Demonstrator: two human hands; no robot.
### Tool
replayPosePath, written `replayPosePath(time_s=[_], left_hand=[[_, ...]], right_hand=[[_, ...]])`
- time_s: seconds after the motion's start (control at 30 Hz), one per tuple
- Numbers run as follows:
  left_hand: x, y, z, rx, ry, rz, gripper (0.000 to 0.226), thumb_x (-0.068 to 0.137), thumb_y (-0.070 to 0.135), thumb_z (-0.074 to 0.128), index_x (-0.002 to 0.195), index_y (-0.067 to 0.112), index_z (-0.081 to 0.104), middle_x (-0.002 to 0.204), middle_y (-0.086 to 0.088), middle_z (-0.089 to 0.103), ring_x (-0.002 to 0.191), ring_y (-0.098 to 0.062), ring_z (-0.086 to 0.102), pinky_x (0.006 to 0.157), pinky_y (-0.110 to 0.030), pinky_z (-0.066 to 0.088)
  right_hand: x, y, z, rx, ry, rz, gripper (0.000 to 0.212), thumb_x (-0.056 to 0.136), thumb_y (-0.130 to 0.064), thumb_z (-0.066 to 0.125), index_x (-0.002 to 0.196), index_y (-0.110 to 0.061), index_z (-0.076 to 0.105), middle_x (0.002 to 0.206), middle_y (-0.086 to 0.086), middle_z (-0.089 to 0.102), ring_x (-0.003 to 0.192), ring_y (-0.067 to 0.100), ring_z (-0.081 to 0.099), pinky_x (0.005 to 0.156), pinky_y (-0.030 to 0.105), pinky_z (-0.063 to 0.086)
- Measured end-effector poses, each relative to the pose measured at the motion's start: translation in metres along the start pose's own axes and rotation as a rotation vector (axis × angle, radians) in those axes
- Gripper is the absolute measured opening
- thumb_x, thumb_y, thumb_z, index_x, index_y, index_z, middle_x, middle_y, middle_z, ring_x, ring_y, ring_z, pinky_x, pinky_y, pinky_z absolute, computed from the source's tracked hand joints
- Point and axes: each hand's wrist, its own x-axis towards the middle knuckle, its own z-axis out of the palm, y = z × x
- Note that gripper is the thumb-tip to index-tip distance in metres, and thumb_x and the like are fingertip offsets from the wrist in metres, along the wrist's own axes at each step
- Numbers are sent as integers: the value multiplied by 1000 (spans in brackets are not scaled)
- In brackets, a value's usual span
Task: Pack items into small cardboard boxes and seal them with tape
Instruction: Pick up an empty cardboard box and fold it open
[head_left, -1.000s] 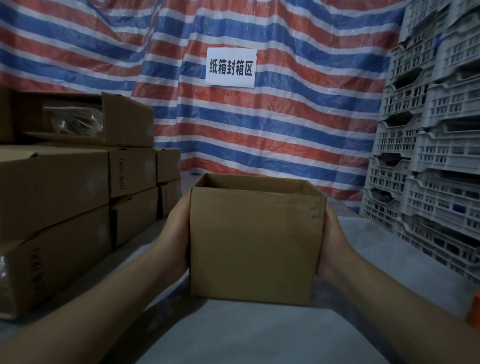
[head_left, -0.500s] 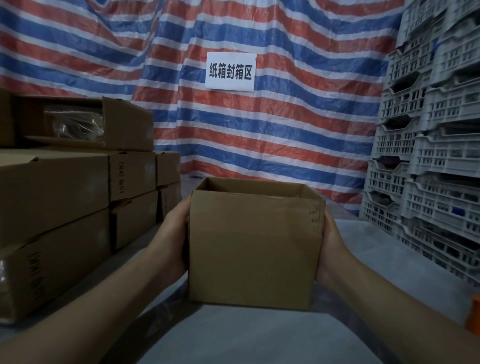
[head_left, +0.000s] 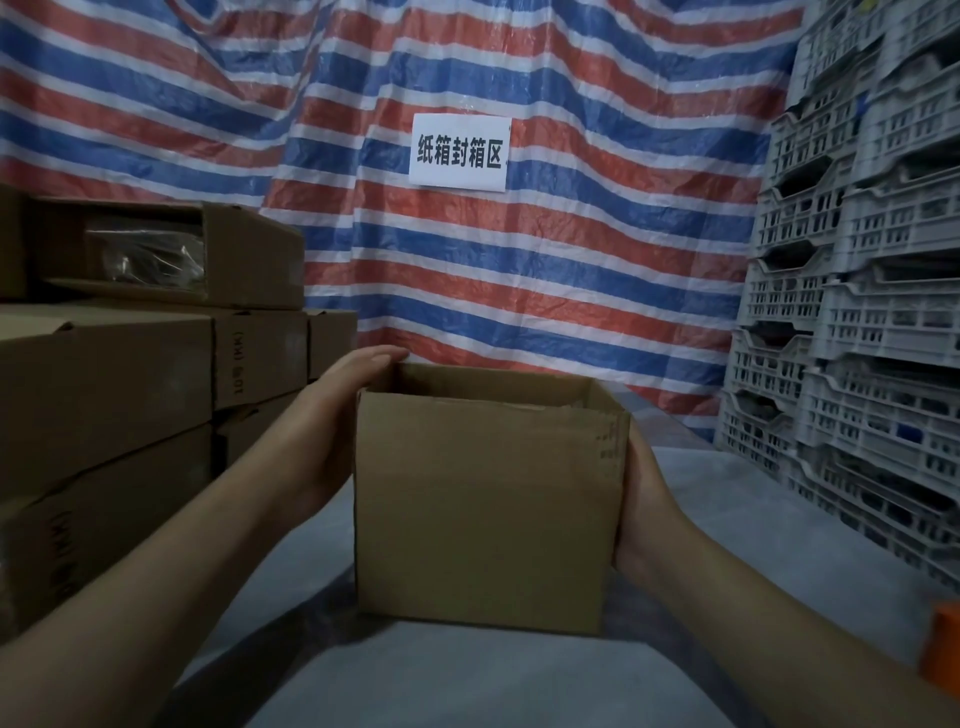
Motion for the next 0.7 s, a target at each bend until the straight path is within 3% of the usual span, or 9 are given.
replayPosePath(time_s=[0.07,0.13,0.2,0.23,0.37,0.47,0.53,0.6,0.7], left_hand=[[5,7,0,94,-32,7,26,92,34,55,107,25,74,113,-7,72,98,-22,70,83,-35,54],[8,11,0,259,-90,2,32,98,11,48,121,12,69,128,-13,65,102,-24,66,84,-27,53],[18,2,-13,203,-83,-6,47,95,-17,33,141,-11,40,148,-23,42,126,-29,51,97,-24,41],[24,-1,-14,246,-96,36,52,94,-22,29,145,-12,29,153,-24,34,138,-31,39,103,-25,33],[38,0,-15,494,-176,28,53,96,-17,36,146,-2,35,152,-18,35,141,-30,34,99,-24,32],[35,11,-12,483,-167,-47,49,96,-12,41,144,-2,39,128,-1,50,105,-12,56,73,-12,46],[36,17,-12,452,-174,-89,57,86,5,67,138,7,47,111,7,57,91,-2,56,74,-12,47],[34,17,-15,321,-177,-163,67,67,25,76,130,17,55,112,-3,65,95,-12,64,81,-24,51],[27,11,-15,287,-198,-102,46,94,5,60,138,8,50,137,-14,54,112,-24,60,77,-18,48]], right_hand=[[1,0,0,-3,-2,2,67,101,-58,39,61,-23,81,79,7,78,66,18,75,53,29,57],[2,1,-1,8,-4,9,67,98,-61,40,61,-23,81,78,6,78,65,18,75,53,29,57],[1,2,-1,26,-17,30,66,92,-67,43,64,-22,82,81,6,78,67,19,75,59,30,57],[2,2,-1,26,-24,34,65,90,-68,44,65,-22,82,83,6,78,68,19,75,60,30,57],[2,2,-1,13,-26,51,64,91,-68,45,64,-23,81,82,5,78,68,18,75,62,30,56],[3,2,-1,-1,-27,64,64,90,-69,46,62,-24,81,81,3,78,68,17,76,66,32,55],[4,2,-2,-11,-36,58,62,90,-69,47,64,-24,81,82,3,79,70,17,76,66,31,56],[4,2,-2,-11,-45,52,61,90,-70,47,66,-25,82,85,4,79,73,18,76,70,33,56],[5,3,-2,-5,-49,77,60,88,-70,50,70,-22,83,90,7,79,78,22,76,84,40,56]])
